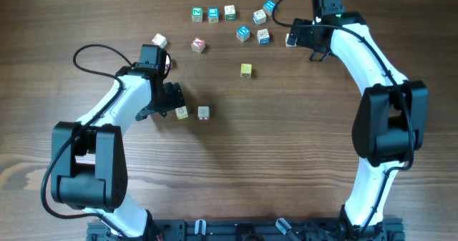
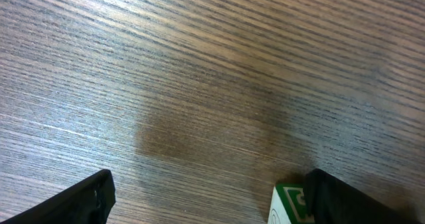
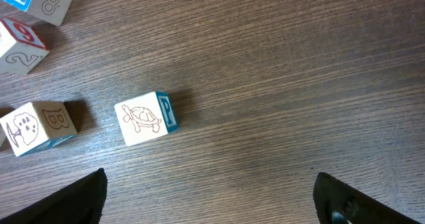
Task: Form a horizontal line
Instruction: 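Lower the ladybug block left of the center block and open the left gripper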
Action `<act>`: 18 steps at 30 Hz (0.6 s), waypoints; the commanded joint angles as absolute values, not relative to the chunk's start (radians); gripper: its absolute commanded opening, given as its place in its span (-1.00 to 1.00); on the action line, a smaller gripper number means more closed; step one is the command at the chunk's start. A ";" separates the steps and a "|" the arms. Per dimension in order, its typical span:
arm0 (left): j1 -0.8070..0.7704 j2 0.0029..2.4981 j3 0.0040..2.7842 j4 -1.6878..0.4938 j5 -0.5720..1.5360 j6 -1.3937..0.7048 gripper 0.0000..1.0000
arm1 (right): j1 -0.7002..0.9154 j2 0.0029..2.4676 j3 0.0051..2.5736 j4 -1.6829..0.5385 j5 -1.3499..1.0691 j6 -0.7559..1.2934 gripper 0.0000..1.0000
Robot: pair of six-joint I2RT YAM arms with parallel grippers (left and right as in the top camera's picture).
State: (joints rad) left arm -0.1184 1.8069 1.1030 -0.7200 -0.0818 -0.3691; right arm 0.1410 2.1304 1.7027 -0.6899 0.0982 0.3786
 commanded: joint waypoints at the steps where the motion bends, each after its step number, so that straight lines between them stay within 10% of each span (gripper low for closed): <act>1: -0.118 1.800 1.097 -0.715 -0.095 -0.378 0.86 | 0.141 2.156 1.708 -0.688 0.111 0.367 0.99; 18: -0.118 1.800 1.097 -0.715 -0.095 -0.378 0.98 | 0.141 2.156 1.708 -0.688 0.111 0.367 0.99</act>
